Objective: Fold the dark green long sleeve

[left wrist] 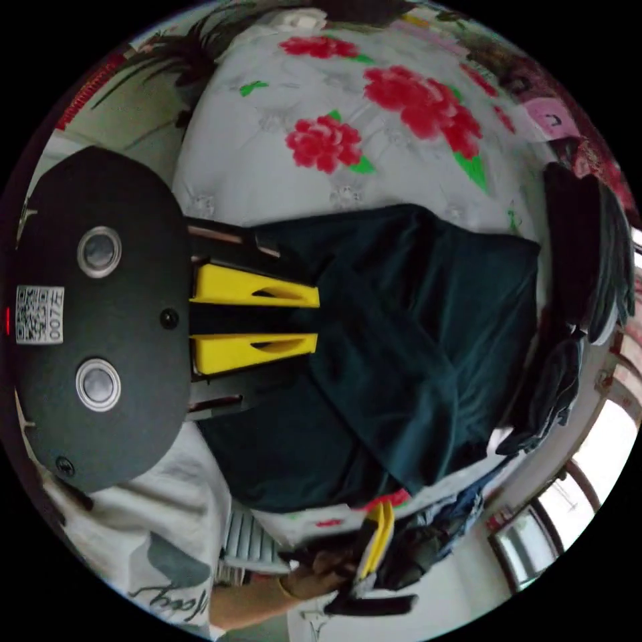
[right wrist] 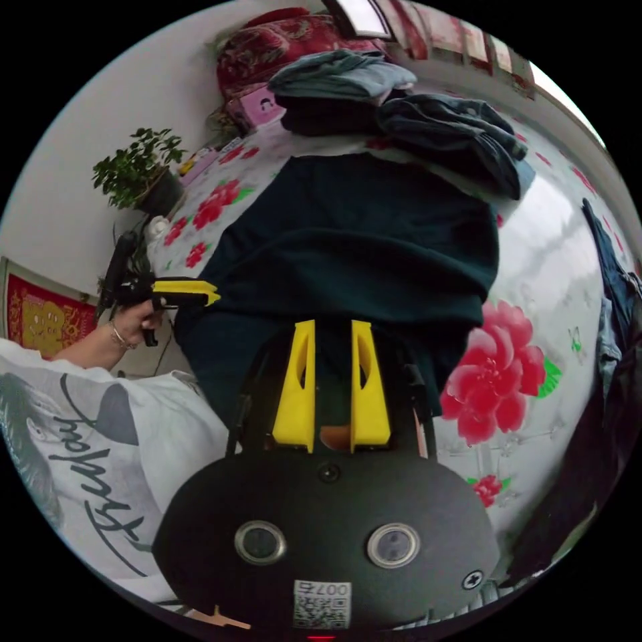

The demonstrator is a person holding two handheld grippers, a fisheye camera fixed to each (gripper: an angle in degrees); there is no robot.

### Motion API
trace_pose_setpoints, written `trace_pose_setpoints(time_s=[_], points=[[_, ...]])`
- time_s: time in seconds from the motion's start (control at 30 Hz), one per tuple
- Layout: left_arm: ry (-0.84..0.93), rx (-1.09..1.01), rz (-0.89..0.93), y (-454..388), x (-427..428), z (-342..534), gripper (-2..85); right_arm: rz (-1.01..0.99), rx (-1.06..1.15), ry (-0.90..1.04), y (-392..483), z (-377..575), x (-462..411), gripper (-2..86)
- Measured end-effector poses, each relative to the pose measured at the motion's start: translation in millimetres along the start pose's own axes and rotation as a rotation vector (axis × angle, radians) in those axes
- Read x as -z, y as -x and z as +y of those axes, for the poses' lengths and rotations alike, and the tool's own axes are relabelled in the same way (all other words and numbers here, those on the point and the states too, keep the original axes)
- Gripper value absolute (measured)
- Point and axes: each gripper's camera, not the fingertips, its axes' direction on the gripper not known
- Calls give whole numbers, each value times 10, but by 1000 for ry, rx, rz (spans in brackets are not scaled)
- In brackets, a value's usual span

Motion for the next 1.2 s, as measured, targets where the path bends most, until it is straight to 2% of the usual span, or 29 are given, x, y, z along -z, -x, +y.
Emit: trace_pose_setpoints(time_s=[0.13,0.27,0.37,0.53,0.7,0.73,0.87,0.93,1.07,1.2], points=[[43,-100,-45,-277,89,5,1,48,-52,-43,-327,-85,-9,31],[-26,-76,69,-332,549,274,-7,110,-117,-101,-778,-346,62,35],[-28,-70,22,-396,788,482,-8,134,-138,-107,-1063,-576,7,39],[55,-109,-27,-512,710,544,-7,160,-113,-21,-1365,-961,-431,43],[143,-116,-127,-574,567,481,-6,185,-90,147,-1624,-1122,-1046,50],[165,-125,-132,-587,529,484,-6,191,-73,92,-1615,-1092,-996,50],[133,-74,-35,-515,689,525,-2,155,-99,67,-1748,-877,-807,48],[66,9,7,-374,887,583,-1,134,-130,-18,-1772,-593,-545,49],[-77,147,99,-58,1214,647,14,79,-212,-136,-1773,385,15,51],[-32,67,157,-196,1022,431,51,79,-314,-95,-1730,1306,231,55]])
